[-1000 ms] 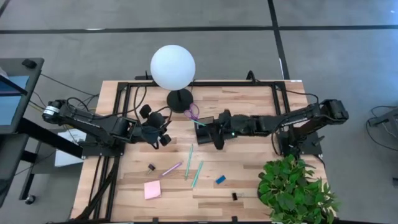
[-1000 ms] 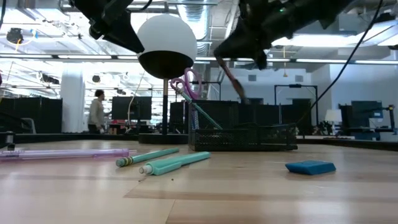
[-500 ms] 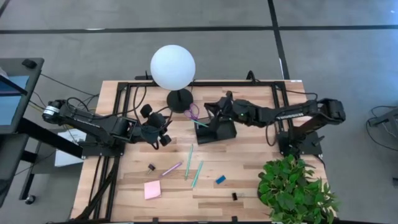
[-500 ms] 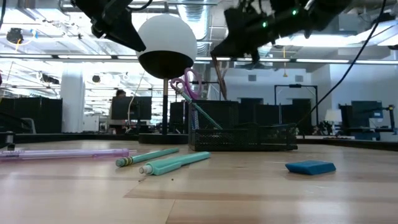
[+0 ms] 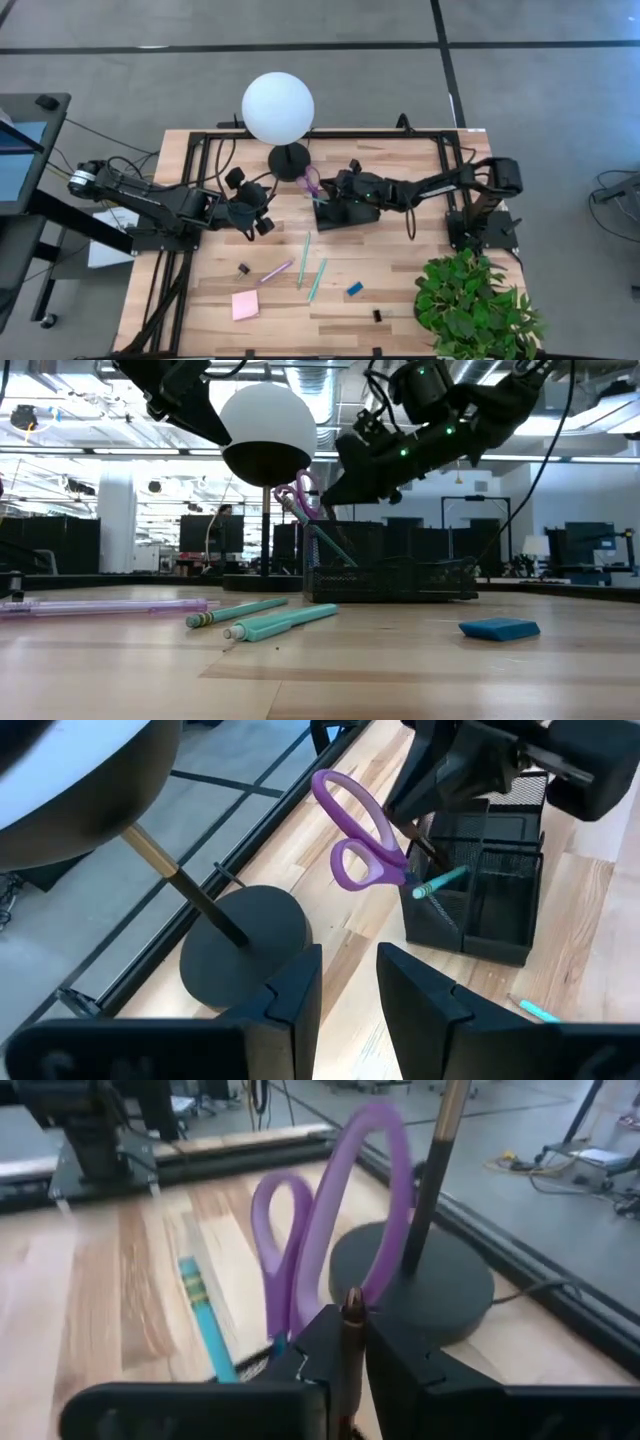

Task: Pick and place office supplies into organizer
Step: Put the brown pen into the black desk organizer, then put the top black binder clip into the black desk organizer

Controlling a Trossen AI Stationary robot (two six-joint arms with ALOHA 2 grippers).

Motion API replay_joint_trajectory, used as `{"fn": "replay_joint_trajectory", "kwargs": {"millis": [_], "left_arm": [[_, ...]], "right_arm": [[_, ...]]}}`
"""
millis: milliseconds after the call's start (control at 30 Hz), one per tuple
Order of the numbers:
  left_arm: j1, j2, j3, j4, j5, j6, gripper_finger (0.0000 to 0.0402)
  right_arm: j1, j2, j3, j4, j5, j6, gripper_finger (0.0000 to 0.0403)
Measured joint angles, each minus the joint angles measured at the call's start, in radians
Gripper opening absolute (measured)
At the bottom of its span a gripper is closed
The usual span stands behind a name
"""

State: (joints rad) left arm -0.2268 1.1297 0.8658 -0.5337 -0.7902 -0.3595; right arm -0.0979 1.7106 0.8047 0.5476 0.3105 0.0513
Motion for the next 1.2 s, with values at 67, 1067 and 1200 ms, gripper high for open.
{"fn": "replay_joint_trajectory", "kwargs": {"millis": [67, 1067, 1200], "left_arm": [[0.000, 0.000, 0.000, 0.000, 0.000, 0.000, 0.0096], [-0.029, 0.010, -0.007, -0.061, 0.433, -0.131, 0.0096], [-0.097, 0.032, -0.059, -0.033, 0.561, -0.205, 0.0096]], "right_arm": [[0.000, 0.011, 0.000, -0.014, -0.009, 0.000, 0.0047], [0.162, -0.301, 0.000, -0.178, -0.104, -0.018, 0.0185], [0.211, -0.325, 0.000, -0.215, -0.103, -0.018, 0.0172]]}}
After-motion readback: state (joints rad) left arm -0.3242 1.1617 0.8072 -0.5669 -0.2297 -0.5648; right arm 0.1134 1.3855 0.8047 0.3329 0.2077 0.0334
